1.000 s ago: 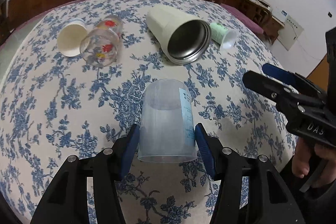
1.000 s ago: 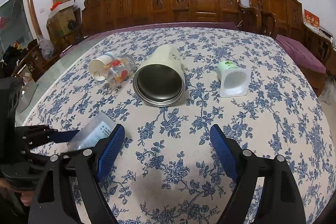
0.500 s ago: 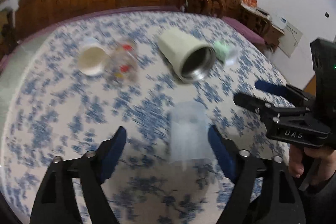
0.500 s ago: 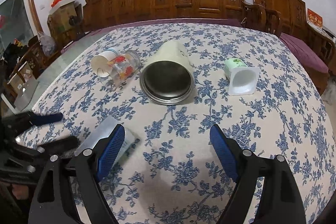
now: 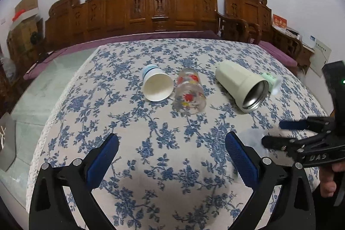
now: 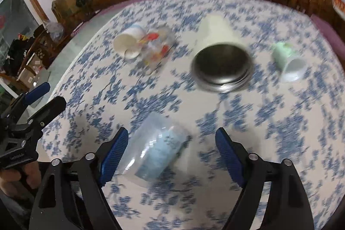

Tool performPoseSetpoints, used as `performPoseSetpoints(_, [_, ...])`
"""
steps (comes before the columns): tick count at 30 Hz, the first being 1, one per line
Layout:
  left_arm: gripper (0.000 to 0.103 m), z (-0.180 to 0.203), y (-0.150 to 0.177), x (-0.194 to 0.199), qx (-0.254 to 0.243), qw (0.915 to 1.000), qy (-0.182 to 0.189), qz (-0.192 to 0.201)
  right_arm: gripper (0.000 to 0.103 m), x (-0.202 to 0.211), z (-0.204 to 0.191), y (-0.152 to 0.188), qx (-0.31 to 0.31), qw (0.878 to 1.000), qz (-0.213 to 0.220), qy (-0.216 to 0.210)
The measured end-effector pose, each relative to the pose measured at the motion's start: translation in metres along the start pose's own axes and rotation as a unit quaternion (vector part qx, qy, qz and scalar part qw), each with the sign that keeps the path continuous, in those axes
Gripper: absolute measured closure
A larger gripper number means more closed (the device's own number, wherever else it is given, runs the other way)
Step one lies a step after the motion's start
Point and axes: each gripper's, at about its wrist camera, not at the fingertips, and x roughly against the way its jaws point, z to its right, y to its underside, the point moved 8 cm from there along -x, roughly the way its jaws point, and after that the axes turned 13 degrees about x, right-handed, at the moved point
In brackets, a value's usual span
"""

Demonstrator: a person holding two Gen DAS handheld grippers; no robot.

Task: Flip cup upside down
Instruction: 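Lift the clear plastic cup with the right tool and rotate it, then lower the clear plastic cup upside down onto the tablecloth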

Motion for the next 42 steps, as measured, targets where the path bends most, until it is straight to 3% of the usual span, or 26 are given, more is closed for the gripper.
performPoseSetpoints(1, [0.008,-0.002,0.0,-0.001,0.003,1.0,0.001,-0.001,0.028,-0.006,-0.001,0.002,-0.01,1.0,-0.015,-0.007])
performPoseSetpoints(5, [0.008,-0.008,-0.002,-0.001,0.013,0.9999,0.001,-0.001,0.029,-0.02,-0.005,0.007,-0.051,0.997,-0.048,-0.035])
performPoseSetpoints(12, [0.008,-0.012,-0.005,0.001,0.025,0.9997,0.009,0.001,0.029,-0.036,-0.01,0.008,-0.075,0.993,-0.083,-0.037])
performPoseSetpoints(20, [0.008,-0.014,-0.008,0.002,0.031,0.9994,0.014,0.003,0.03,-0.048,0.0,0.001,-0.101,0.989,-0.104,-0.037])
performPoseSetpoints(29, [0.008,-0.014,-0.007,-0.001,0.031,0.9994,0.017,-0.003,0.039,-0.053,0.012,-0.001,-0.154,0.979,-0.114,-0.069])
performPoseSetpoints(33, [0.008,-0.013,-0.006,0.0,0.028,0.9994,0.017,-0.003,0.041,-0.047,0.016,-0.003,-0.15,0.981,-0.101,-0.069])
performPoseSetpoints(36, [0.008,-0.012,-0.006,-0.001,0.028,0.9994,0.017,-0.004,0.042,-0.036,0.016,-0.014,-0.123,0.989,-0.063,-0.059])
performPoseSetpoints(39, [0.008,-0.011,-0.005,-0.001,0.026,0.9995,0.017,-0.005,0.042,-0.022,0.015,-0.026,-0.063,0.998,-0.018,-0.01])
performPoseSetpoints(42, [0.008,-0.01,-0.004,-0.001,0.023,0.9996,0.017,-0.006,0.042,-0.012,0.014,-0.032,-0.017,0.999,0.023,0.038])
